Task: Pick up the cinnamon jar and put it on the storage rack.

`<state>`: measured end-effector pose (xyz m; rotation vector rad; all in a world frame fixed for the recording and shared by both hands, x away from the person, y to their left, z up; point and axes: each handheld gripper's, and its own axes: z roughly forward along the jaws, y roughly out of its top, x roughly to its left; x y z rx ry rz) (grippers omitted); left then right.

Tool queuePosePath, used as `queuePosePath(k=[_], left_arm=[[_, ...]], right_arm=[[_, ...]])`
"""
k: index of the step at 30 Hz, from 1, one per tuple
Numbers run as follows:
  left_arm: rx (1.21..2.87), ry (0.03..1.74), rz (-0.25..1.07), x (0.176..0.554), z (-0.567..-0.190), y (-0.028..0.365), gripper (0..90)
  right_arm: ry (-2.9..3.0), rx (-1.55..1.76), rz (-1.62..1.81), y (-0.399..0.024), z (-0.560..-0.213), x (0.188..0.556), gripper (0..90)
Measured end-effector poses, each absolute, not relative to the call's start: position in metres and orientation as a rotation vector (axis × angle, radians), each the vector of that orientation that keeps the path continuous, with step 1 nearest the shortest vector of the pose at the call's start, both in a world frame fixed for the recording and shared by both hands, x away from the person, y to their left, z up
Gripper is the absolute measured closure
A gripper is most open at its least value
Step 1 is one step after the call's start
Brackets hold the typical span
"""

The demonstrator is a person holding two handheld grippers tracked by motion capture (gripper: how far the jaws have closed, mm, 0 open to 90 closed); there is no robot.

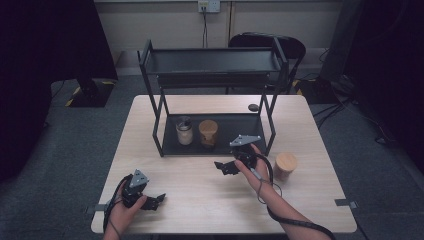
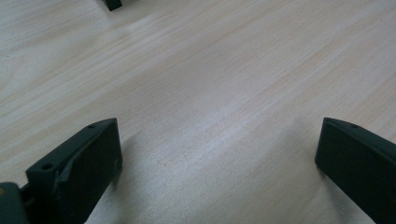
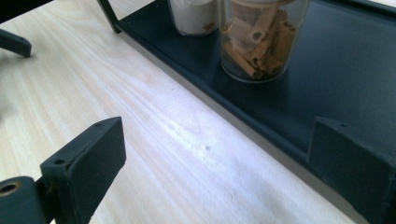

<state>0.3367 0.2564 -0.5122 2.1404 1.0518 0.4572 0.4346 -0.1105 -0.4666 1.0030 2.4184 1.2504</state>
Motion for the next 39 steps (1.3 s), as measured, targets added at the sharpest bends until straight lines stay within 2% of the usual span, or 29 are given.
queuePosePath(k=[39], left_arm=[[2.140,1.052,0.458,0.337,-0.512,0.256,0.1]], right_arm=[[2.488,0.912,1.241,-0.147,-0.477,0.389,3.4]])
